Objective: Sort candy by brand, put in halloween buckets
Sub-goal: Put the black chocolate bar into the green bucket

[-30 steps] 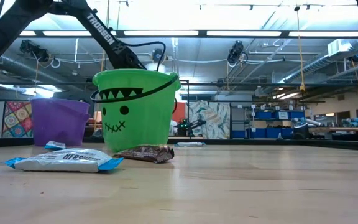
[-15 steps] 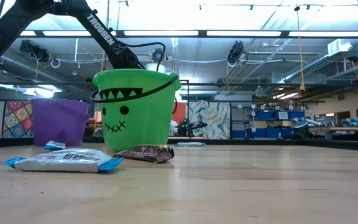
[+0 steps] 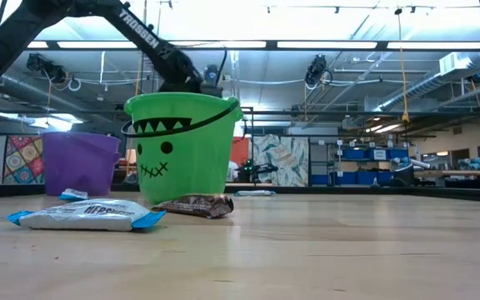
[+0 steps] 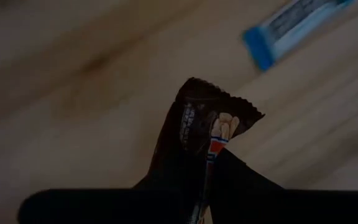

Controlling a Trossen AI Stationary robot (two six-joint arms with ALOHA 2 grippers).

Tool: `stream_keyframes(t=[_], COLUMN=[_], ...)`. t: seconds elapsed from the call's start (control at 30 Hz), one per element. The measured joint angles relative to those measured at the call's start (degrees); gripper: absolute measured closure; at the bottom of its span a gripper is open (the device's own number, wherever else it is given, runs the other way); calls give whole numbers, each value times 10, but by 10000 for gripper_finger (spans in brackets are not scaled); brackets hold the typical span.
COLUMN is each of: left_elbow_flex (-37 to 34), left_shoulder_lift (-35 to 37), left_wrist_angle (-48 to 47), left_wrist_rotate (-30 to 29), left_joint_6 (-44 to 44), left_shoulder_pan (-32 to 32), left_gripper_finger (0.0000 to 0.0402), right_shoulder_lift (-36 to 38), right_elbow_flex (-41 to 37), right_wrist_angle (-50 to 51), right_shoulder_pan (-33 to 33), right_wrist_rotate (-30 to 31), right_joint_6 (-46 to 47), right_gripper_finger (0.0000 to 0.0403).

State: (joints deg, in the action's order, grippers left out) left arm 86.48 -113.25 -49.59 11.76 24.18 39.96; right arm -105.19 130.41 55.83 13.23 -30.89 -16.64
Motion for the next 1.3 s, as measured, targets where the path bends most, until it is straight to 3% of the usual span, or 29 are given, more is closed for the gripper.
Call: stream_keyframes(t=[0.33,0.47,0.67,0.83,1.0,1.13,1.23,1.3], left_elbow_flex=[198,308,485,415,404,404,404,404], left_shoulder_lift=[0,0,2,97,148,172,179,179], left_wrist_angle=[-133,-235,-342,-263,-257,-222,-183,-157], left_wrist_rotate=[32,32,35,85,45,56,124,229], left_joint_6=[-64,-106,-120,-61,-36,-15,-6,-11], left_shoulder_pan=[-3,-10,-44,-89,-141,-178,-203,-221], left_gripper_finger=[368,368,368,368,367,367,367,367], right_shoulder_lift=[0,2,22,50,72,77,77,75], right_elbow_flex=[0,0,0,0,0,0,0,0], right_wrist_angle=[24,53,74,62,56,55,55,53], right_shoulder_pan=[0,2,27,63,99,117,124,125], right_wrist_rotate=[18,76,209,269,283,280,262,251], right_joint_6=[-4,-13,-15,-7,0,0,2,1], right_gripper_finger=[242,242,242,242,242,242,242,242])
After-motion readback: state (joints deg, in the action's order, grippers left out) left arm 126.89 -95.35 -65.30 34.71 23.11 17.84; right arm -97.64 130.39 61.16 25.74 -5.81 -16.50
